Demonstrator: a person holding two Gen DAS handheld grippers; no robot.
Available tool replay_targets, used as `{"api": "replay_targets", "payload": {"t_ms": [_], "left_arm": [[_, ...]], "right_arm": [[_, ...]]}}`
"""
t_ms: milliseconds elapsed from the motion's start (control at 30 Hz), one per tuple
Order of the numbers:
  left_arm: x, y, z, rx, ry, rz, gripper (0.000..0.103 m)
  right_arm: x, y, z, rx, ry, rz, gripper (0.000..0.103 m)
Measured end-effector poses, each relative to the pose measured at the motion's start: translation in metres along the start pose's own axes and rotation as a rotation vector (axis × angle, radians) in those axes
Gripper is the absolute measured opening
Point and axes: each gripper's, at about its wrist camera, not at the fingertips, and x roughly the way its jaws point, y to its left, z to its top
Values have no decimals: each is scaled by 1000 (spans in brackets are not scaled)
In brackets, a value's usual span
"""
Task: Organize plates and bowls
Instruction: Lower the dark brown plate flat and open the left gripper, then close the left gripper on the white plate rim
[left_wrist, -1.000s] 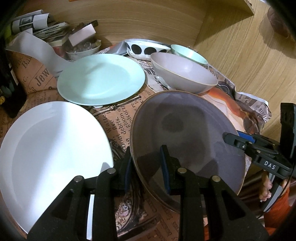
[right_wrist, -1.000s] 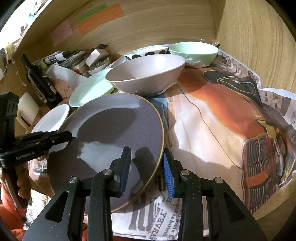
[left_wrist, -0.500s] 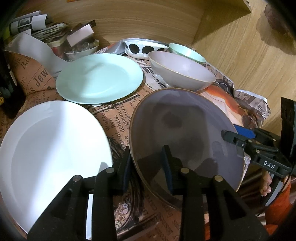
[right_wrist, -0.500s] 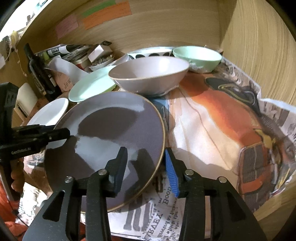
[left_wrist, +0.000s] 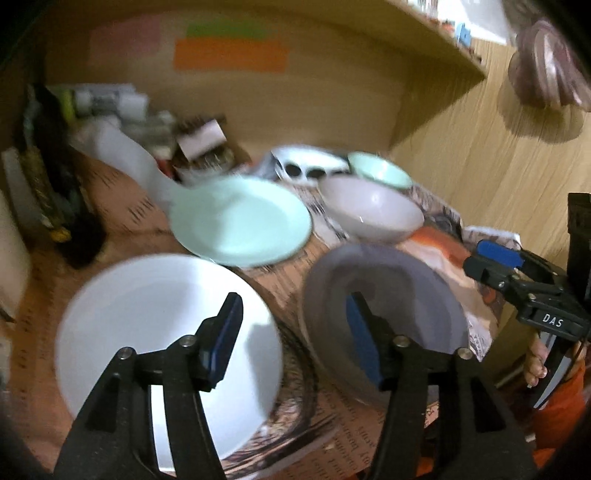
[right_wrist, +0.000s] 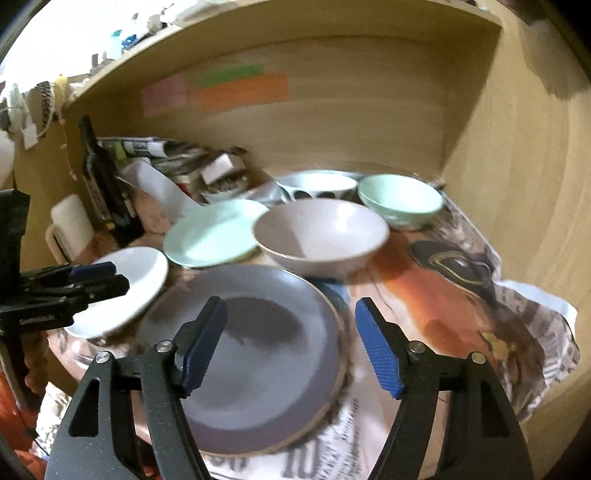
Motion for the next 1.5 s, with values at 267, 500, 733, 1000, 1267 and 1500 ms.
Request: {"api": "replay_targets", "payload": {"t_ms": [267, 500, 733, 1000, 1267, 1500], "left_arm": [[-47, 38, -2, -11, -126, 175, 90], [-52, 89, -16, -84, -92, 277, 94], [-48, 131, -36, -137, -25, 331, 94], [-43, 152, -54, -167, 25, 288, 89], [-36, 165, -63, -211, 71, 241, 60], [-30, 165, -63, -223, 88, 152, 40]], "right_arm": [[16, 39, 16, -61, 0, 97, 70], [40, 78, 25, -151, 36, 156, 71], [70, 110, 29, -208, 106, 212, 71], [104, 128, 28, -217, 234, 250, 62], [132, 136, 25, -203, 361, 262, 36], [147, 138, 25, -189, 418, 262, 25]]}}
